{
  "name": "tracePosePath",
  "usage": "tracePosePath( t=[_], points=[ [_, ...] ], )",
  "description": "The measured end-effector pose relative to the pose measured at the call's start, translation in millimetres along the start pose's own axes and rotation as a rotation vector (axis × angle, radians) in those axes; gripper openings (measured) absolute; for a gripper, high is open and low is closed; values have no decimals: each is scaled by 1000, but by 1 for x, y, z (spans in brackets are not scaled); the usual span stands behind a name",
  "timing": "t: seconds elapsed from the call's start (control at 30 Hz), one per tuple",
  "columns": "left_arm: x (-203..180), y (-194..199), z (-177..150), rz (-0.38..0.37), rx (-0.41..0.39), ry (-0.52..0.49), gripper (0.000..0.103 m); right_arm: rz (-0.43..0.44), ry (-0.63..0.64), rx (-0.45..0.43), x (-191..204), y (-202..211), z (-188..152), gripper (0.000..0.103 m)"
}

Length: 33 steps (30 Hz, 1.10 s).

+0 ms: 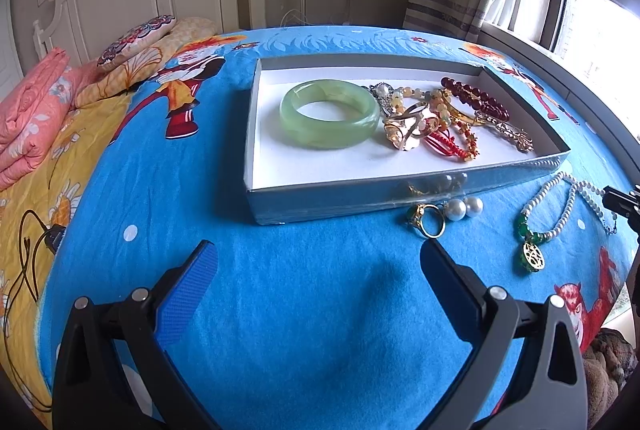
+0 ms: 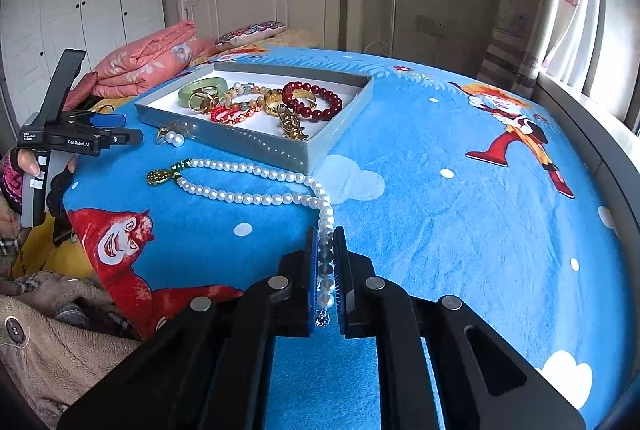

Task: Organize jewelry
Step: 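Lift the pearl necklace with the right gripper while the left grasps the gold ring, then raise the necklace high with the right gripper while the left lifts the gold ring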

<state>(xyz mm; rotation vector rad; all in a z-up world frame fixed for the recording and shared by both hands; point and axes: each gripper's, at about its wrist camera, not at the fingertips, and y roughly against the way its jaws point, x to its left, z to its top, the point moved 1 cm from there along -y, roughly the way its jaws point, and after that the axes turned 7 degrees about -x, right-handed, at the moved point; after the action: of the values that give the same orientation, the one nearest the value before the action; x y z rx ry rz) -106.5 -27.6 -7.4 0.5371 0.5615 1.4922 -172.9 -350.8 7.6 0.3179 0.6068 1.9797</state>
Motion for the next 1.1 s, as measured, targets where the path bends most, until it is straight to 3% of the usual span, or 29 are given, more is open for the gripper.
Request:
tracePosePath(
  t=[0.23, 0.37, 0.53, 0.73, 0.9, 1.0, 1.1],
  points=[
    [-10, 8, 0, 59, -35, -44, 100, 2, -5, -58, 1, 18, 13, 10],
    [-27, 10, -3, -11, -25, -42, 100, 4, -5, -71, 2, 22, 15, 10],
    [-49, 0, -1, -73, 10, -53, 73, 6, -6, -68, 2, 21, 14, 10],
    [-57, -8, 5, -69, 21, -101, 47, 6, -22, -72, -1, 21, 13, 10],
    [-59, -15, 12, -75, 30, -120, 45, 10, -29, -66, -1, 18, 12, 10],
    [-63, -13, 11, -105, 21, -137, 24, 11, -28, -68, 0, 18, 12, 10],
    [-65, -10, 7, -105, 13, -144, 24, 11, -24, -74, 2, 20, 13, 10]
  ],
)
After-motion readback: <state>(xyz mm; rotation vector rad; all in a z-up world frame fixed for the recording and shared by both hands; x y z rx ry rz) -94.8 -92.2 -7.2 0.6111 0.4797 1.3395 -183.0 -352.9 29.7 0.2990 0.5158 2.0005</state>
